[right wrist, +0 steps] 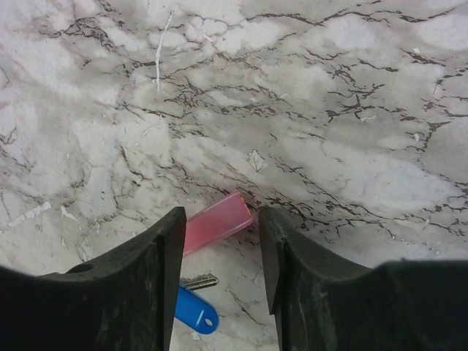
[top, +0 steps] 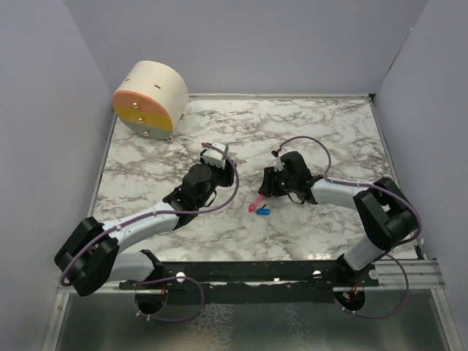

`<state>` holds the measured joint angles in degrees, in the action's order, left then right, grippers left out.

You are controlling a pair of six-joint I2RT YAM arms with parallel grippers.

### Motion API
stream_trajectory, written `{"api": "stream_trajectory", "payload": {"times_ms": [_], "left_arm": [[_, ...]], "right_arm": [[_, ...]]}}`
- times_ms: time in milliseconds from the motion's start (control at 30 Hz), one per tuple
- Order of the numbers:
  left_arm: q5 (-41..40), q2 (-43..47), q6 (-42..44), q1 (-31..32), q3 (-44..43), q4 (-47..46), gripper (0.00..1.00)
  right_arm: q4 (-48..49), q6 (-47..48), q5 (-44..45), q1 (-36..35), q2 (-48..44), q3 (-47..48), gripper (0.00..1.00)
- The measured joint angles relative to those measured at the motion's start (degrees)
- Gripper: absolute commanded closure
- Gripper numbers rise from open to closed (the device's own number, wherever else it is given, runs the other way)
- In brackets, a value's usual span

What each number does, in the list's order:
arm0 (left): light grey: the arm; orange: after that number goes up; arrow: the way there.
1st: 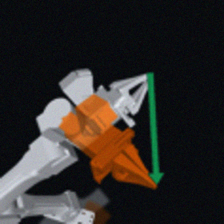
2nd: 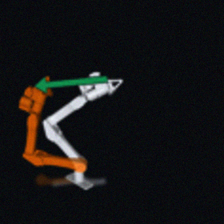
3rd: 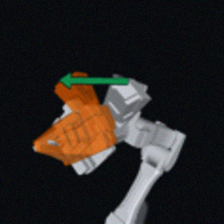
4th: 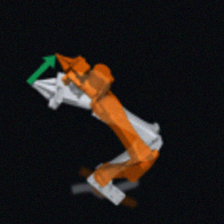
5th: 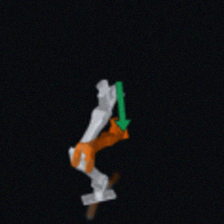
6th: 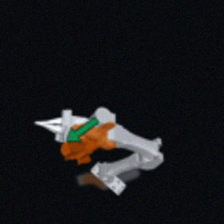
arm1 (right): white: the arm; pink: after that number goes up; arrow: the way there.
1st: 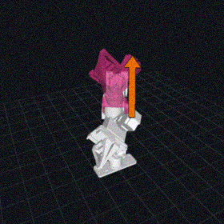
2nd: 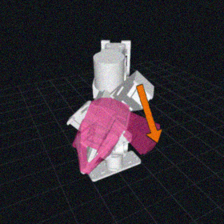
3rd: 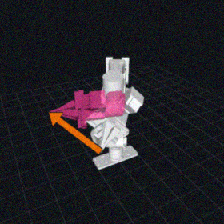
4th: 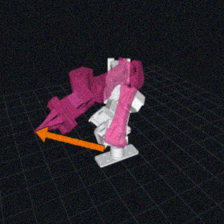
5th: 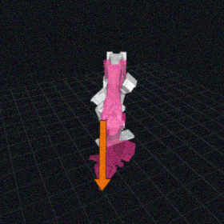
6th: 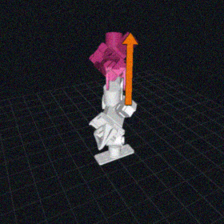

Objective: Put the keys on the keyring

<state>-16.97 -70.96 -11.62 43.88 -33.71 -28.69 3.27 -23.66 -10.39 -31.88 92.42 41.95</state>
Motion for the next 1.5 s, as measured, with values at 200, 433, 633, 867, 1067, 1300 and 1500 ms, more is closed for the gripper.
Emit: {"api": "stream_trajectory", "payload": {"times_ms": [200,433,633,867,1067,1300,1500], "left_arm": [[0.0,0.0,0.0,-0.04,0.0,0.0,0.48],[0.02,0.0,0.0,-0.04,0.0,0.0,0.48],[0.02,0.02,-0.04,-0.07,0.0,0.0,0.48],[0.13,0.31,-0.13,-0.07,0.0,0.0,0.48],[1.42,0.57,-0.74,-0.07,0.0,-0.17,0.48],[5.31,1.11,-2.19,-0.28,0.76,-2.71,0.47],[10.45,-0.85,-4.39,-0.26,0.74,-7.43,0.46]], "right_arm": [[0.28,0.33,-0.26,0.0,0.31,0.0,0.9],[0.11,0.98,0.33,0.0,-2.62,-0.2,0.99],[0.39,2.99,1.92,0.0,-16.9,-0.39,0.99],[1.44,6.08,4.94,0.0,-29.81,-0.44,0.99],[0.2,7.52,6.1,0.0,-30.71,-0.42,0.99],[0.15,7.93,6.29,0.0,-30.71,-0.42,0.99],[0.15,7.91,6.29,0.0,-30.71,-0.33,0.99]]}}
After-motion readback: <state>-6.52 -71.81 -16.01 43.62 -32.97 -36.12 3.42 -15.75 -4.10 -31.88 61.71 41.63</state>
